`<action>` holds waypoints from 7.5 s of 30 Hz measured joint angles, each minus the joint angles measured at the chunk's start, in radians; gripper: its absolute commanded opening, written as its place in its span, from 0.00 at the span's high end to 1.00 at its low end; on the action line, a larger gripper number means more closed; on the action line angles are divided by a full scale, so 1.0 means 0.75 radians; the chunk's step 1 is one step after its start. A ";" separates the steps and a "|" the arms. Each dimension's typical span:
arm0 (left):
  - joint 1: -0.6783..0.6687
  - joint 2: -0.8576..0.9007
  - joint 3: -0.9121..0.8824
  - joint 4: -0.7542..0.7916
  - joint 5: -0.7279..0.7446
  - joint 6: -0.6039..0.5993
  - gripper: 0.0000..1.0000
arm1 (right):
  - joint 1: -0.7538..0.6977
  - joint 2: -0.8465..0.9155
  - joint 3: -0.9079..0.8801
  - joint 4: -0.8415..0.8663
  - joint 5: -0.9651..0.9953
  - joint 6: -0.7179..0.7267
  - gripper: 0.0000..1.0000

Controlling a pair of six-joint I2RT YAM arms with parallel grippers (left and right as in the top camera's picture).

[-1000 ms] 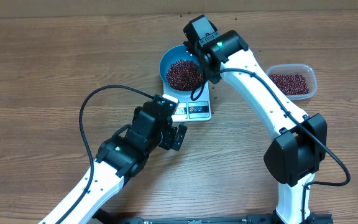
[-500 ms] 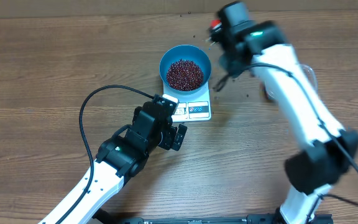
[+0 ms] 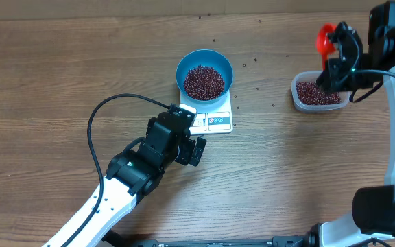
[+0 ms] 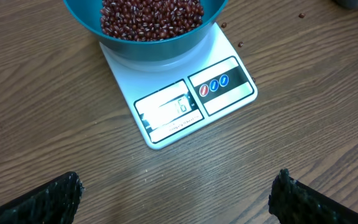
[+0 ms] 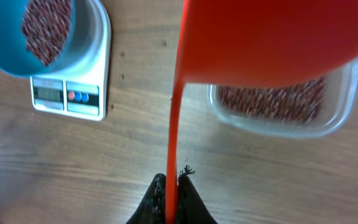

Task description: Scoop item into bowl and weigh 150g on scale

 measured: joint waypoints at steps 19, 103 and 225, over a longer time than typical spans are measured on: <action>0.000 0.000 0.000 0.000 -0.001 0.000 0.01 | -0.049 0.014 -0.663 0.449 0.112 0.078 0.96; 0.000 0.000 0.000 0.000 -0.001 0.000 0.00 | -0.192 -0.624 -1.592 1.466 -0.101 1.710 0.35; 0.000 0.000 0.000 0.000 -0.001 0.000 0.01 | -0.009 0.085 -0.488 0.435 0.521 0.054 0.96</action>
